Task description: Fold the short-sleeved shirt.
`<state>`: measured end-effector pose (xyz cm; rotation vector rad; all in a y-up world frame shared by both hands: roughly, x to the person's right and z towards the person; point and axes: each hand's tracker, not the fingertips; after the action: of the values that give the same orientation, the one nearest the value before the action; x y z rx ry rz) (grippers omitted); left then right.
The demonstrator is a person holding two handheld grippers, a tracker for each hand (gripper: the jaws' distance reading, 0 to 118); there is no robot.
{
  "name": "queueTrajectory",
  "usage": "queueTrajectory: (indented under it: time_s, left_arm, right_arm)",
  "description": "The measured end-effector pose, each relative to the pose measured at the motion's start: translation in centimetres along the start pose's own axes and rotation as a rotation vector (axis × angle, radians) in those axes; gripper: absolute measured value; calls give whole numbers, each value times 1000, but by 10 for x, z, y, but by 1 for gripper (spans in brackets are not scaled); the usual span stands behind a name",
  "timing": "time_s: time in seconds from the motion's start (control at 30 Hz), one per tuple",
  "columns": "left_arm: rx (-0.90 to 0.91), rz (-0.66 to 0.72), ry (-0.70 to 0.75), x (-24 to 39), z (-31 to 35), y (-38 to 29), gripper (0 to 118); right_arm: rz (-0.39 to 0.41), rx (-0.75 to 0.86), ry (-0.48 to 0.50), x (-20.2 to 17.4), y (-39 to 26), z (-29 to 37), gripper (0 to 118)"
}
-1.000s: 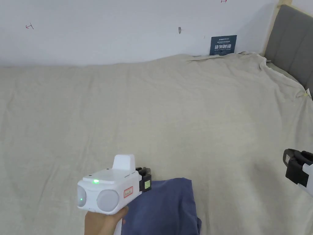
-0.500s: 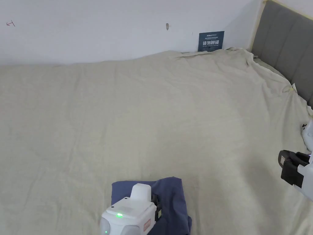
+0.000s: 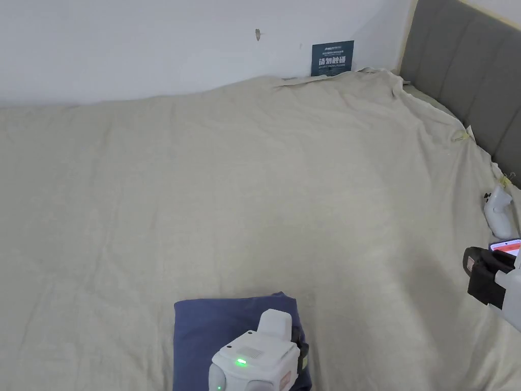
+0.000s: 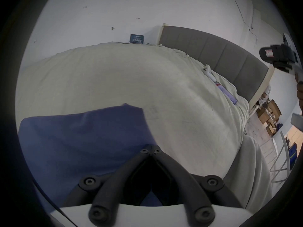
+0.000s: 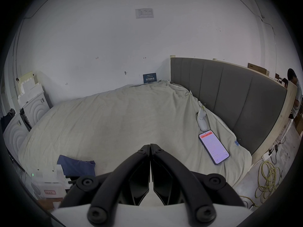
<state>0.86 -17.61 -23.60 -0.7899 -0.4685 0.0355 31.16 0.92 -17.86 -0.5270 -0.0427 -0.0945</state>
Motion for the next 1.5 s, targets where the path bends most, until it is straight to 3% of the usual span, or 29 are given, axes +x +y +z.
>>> queueTrajectory:
  time_s: [0.33, 0.67, 1.0, 1.5]
  left_arm:
    - [24, 30, -9, -4, 11, 10, 0]
    - [249, -22, 2, -20, 89, 78, 0]
    - [460, -26, 202, -87, 177, 120, 0]
    - [652, 44, 509, -163, 257, 90, 0]
  right_arm:
    - [-1, 14, -5, 1, 3, 5, 0]
    - [27, 77, 23, -22, 22, 12, 0]
    - [60, 156, 62, -56, 38, 16, 0]
    - [147, 337, 52, -105, 36, 16, 0]
